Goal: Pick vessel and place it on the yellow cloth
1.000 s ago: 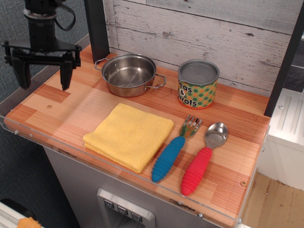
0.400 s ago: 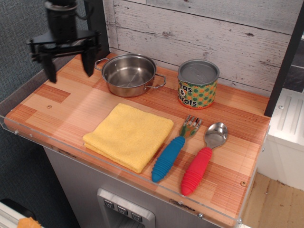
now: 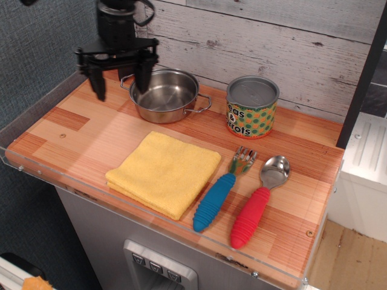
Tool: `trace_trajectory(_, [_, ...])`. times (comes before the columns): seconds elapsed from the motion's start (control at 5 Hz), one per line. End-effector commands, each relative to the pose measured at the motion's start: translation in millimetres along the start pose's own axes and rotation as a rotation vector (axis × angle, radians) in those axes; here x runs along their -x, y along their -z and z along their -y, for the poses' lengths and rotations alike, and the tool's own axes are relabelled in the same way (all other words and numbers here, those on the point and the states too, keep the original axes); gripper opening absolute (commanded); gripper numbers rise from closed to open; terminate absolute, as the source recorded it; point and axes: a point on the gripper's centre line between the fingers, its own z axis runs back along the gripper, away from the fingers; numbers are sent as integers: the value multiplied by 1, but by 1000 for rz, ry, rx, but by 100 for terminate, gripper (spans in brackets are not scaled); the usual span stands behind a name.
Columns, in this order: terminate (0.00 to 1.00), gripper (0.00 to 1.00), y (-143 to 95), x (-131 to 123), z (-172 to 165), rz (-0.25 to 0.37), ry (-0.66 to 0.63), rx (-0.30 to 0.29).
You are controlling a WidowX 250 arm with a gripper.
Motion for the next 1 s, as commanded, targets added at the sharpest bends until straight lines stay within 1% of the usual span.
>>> trace_trajectory(0.0, [0,100,9,-7,8,4,-1,-54])
trace_trajectory(0.2, [0,100,15,-7,8,7,-3,-53])
trace_trajectory(0.4, [0,100,23,-6,13,7,11,-74])
trace_trajectory(0.8, [0,100,34,-7,16,-3,11,-71])
